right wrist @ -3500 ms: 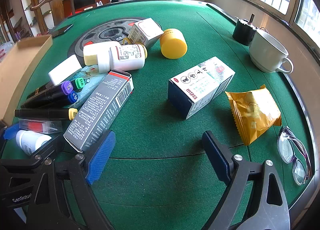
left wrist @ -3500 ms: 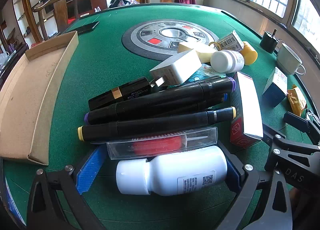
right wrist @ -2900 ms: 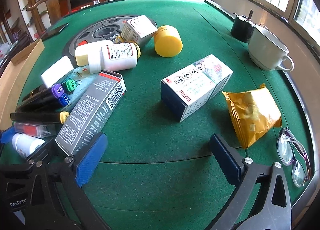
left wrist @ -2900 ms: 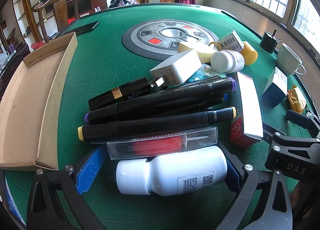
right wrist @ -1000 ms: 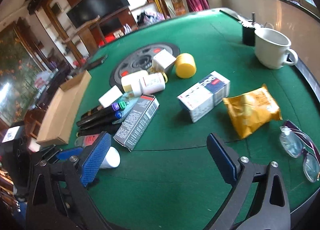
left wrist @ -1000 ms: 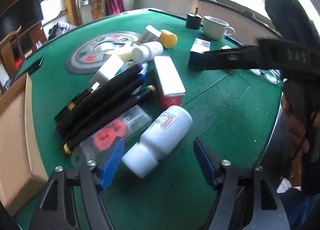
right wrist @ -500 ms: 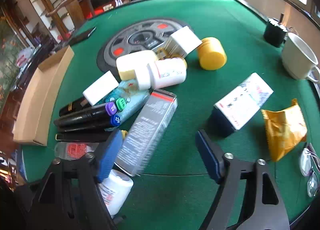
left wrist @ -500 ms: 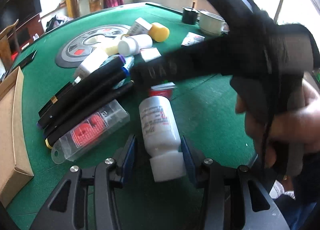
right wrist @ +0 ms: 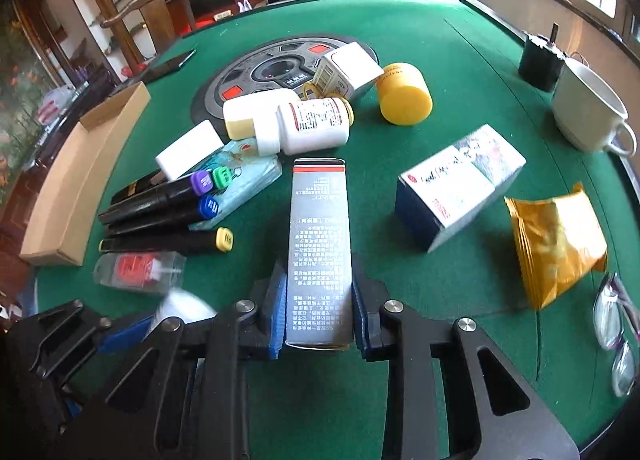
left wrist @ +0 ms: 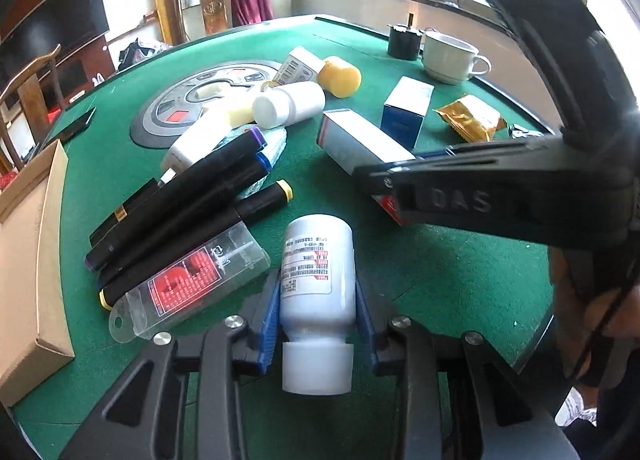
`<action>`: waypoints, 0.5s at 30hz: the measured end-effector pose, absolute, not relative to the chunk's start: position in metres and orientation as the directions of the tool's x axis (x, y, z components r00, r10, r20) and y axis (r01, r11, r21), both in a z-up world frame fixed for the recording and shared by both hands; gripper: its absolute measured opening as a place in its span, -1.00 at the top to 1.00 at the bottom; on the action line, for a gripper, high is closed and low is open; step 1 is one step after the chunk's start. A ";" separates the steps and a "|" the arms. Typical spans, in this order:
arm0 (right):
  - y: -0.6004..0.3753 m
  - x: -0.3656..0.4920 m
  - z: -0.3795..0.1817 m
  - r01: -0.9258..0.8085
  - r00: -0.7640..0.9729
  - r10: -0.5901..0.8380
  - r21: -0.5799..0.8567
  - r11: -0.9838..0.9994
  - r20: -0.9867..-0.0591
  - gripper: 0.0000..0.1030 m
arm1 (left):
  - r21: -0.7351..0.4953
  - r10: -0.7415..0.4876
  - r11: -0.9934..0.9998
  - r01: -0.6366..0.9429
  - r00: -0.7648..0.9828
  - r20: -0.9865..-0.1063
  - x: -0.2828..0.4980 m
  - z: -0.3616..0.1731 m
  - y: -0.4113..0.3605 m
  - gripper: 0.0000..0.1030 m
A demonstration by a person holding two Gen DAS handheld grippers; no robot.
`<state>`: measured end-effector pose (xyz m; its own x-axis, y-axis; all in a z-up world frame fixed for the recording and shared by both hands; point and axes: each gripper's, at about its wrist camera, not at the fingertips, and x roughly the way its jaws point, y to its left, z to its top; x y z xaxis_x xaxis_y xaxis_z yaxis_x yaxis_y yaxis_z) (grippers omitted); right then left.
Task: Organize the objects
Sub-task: 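Grasp the white bottle with the left tool while the right tool grasps the grey box, then carry the white bottle and grey box into the cardboard tray with both tools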
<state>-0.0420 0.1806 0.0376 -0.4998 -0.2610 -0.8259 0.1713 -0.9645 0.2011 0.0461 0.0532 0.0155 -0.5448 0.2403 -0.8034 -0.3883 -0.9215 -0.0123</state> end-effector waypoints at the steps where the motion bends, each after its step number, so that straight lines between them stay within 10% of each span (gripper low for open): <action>1: 0.181 -0.040 0.037 0.172 -0.500 -0.270 0.211 -0.962 -0.823 0.49 | -0.014 0.240 -0.923 -0.384 -0.547 -0.802 0.045 0.015 0.051 0.35; 15: 0.166 -0.020 0.052 0.220 -0.520 -0.325 0.244 -0.944 -0.790 0.49 | -0.127 0.299 -0.940 -0.317 -0.585 -0.754 0.052 0.039 0.008 0.35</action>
<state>-0.0199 0.1660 0.0522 -0.5203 -0.3255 -0.7896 0.2200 -0.9444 0.2443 0.0518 0.0082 0.0392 -0.5848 0.2990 -0.7540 -0.3169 -0.9399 -0.1269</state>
